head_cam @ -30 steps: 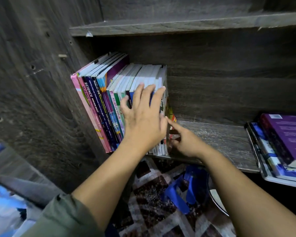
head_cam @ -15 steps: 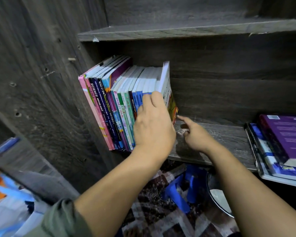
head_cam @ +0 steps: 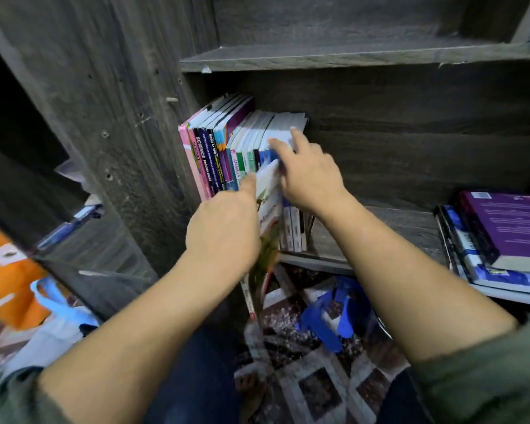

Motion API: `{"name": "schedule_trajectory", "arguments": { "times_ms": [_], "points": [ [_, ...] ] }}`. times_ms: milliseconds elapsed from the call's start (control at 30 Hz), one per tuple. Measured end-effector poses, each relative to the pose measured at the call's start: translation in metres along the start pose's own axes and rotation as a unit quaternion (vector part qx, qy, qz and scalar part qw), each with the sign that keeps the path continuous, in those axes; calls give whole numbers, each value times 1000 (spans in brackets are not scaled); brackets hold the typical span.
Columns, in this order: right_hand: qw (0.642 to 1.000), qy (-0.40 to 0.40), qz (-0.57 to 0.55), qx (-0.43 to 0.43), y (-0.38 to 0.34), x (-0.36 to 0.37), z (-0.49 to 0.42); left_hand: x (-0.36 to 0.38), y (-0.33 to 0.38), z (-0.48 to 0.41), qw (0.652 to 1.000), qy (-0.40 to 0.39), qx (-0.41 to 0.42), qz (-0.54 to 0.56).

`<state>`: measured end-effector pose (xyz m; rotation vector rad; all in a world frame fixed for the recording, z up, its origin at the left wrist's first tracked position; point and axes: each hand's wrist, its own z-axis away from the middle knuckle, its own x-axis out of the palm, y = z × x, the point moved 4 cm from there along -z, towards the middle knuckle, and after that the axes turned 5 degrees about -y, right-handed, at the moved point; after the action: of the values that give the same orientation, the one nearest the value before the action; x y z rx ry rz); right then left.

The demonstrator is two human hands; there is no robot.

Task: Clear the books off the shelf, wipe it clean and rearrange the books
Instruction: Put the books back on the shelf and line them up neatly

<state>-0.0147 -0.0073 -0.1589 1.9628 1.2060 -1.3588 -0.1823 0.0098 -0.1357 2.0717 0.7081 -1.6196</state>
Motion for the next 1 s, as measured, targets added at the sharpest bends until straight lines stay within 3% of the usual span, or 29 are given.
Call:
{"name": "schedule_trajectory", "arguments": {
  "times_ms": [100, 567, 833, 1000],
  "points": [
    [998, -35, 40, 16, -17, 13, -10, 1, -8, 11, 1000, -21, -16, -13],
    [989, 83, -49, 114, 34, 27, -2, -12, -4, 2, 1000, -4, 3, -7],
    [970, 122, -111, 179, 64, 25, 17, -32, 10, -54, 998, 43, 27, 20],
    [970, 123, -125, 170, 67, 24, 20, -20, 21, -105, 997, 61, 30, 37]
  ]
}}
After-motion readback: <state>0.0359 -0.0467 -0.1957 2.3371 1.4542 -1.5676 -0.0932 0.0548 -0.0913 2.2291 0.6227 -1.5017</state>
